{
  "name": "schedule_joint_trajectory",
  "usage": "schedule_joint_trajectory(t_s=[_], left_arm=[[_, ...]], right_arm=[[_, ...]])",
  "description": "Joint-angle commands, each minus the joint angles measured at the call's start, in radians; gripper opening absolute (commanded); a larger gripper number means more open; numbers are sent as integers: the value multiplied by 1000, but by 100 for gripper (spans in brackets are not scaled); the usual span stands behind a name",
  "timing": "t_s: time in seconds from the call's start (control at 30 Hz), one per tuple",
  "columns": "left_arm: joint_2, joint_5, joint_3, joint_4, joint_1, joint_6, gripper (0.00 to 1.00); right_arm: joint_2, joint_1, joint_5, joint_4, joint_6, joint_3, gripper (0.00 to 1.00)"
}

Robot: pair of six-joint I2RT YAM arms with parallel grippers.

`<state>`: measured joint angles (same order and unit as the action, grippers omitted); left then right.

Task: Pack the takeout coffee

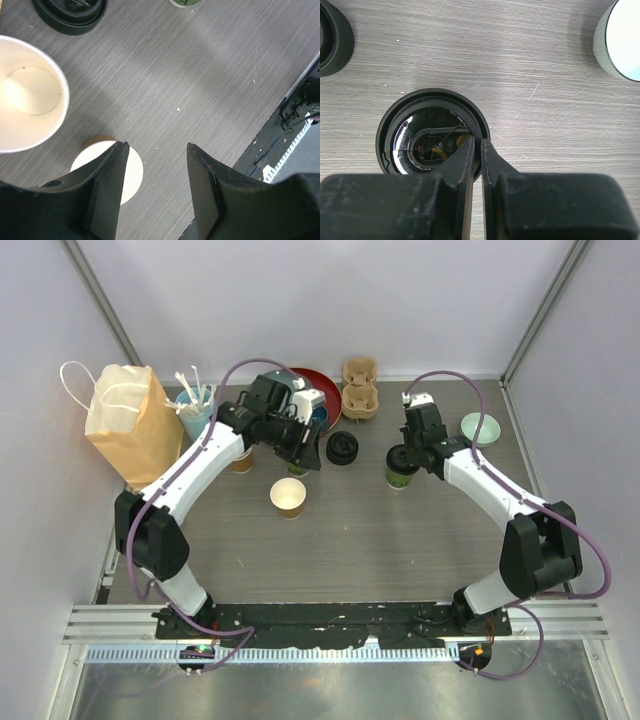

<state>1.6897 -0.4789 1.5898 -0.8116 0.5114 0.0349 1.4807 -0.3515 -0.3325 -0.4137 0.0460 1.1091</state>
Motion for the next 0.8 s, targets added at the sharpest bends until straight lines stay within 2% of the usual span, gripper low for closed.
schedule_joint_trajectory(t_s=[0.0,0.07,0.1,0.17,0.2,0.3,0.53,0.6,0.7,0.73,0.77], left_arm=[[-74,-4,27,-29,-39,-30,57],[-85,-7,21,-37,-56,-32,57],[-88,-13,21,-40,-60,-44,57],[-96,-15,10,-43,-76,-59,58],[-104,-20,7,-41,-82,-62,59],[-119,-21,-1,-46,-99,-70,60],[-140,-32,-7,-52,-131,-84,61],[-148,-35,-10,-54,-140,-93,61],[-170,-43,-22,-52,-177,-102,63],[-177,-44,-27,-54,-186,-102,63],[-183,-47,-36,-52,-197,-102,63]], right_arm=[[39,8,-19,6,-29,66,1],[49,6,-13,1,-32,77,4],[50,8,-11,-3,-31,78,11],[49,6,-10,-8,-31,84,19],[44,8,-5,-8,-31,87,27],[30,6,18,-22,-37,112,38],[23,6,87,-82,-43,285,48],[18,6,122,-82,-89,316,50],[23,5,373,-65,-209,351,52],[29,6,550,-68,-257,366,52],[38,5,651,-69,-299,373,52]])
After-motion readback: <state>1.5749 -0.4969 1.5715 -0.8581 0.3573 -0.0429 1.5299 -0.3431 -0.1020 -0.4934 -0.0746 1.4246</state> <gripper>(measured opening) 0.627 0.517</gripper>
